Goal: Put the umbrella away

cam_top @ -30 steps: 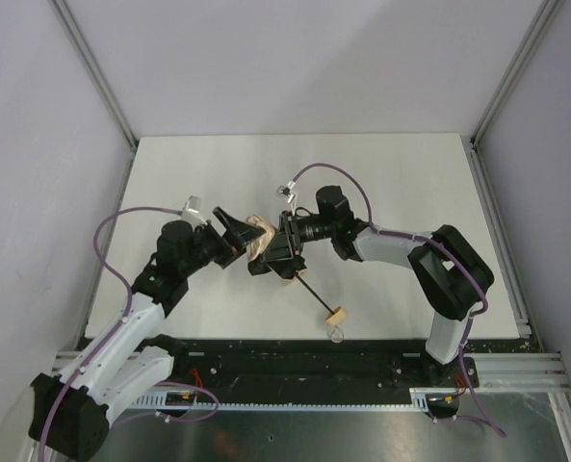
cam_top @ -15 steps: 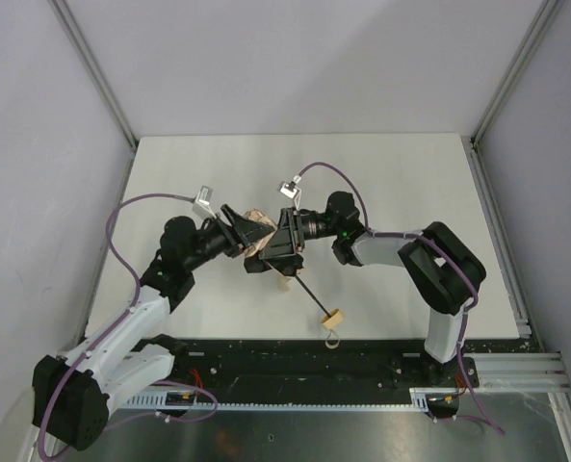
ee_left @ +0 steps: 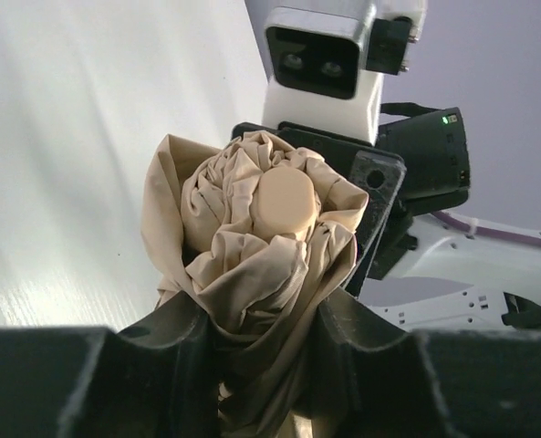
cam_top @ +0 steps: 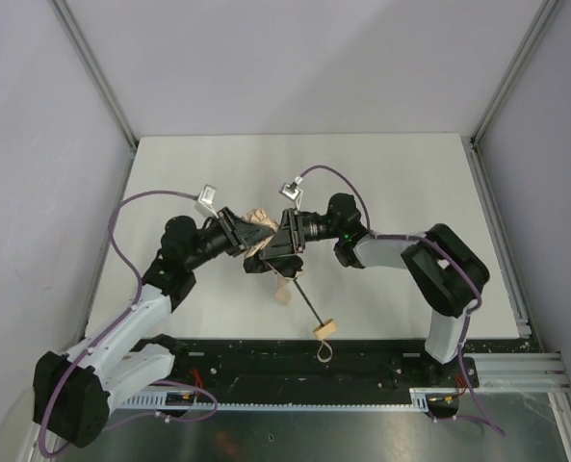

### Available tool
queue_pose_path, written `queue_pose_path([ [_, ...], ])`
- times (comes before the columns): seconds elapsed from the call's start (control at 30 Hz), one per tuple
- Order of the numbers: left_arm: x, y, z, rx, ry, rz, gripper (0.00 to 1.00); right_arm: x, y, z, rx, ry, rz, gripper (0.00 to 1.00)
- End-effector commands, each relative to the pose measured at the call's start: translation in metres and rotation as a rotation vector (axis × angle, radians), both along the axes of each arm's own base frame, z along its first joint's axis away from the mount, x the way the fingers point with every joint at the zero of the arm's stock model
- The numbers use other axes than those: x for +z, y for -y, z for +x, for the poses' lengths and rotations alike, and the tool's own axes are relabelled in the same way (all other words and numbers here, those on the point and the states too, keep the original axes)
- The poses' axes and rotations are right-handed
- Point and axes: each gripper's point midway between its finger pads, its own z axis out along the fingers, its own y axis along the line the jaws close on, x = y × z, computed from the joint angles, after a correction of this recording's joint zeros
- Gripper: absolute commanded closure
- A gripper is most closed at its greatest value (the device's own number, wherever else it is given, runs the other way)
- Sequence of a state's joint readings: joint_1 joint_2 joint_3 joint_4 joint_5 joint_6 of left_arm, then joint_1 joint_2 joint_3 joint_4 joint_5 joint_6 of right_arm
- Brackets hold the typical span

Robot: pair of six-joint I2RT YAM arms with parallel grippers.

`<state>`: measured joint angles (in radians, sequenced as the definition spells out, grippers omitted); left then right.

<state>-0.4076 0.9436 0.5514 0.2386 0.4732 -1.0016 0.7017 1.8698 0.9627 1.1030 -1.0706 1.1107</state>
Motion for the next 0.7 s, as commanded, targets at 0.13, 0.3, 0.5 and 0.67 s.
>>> queue_pose_path([
  [0.13,0.029,-0.014,0.005,0.152,0.020,-0.133,1.00,-0.017,0.000,0.014,-0.298,0.328,-0.282,0.39],
  [0.3,0.018,-0.015,0.006,0.196,-0.094,-0.171,1.00,-0.023,-0.009,0.011,-0.396,0.545,-0.435,0.37],
  [0.5,0.007,-0.017,0.002,0.241,-0.228,-0.198,1.00,-0.028,-0.031,0.012,-0.427,0.740,-0.586,0.45],
  [0.67,0.002,-0.011,-0.008,0.227,-0.338,-0.218,1.00,-0.037,-0.038,0.021,-0.449,0.805,-0.652,0.63],
])
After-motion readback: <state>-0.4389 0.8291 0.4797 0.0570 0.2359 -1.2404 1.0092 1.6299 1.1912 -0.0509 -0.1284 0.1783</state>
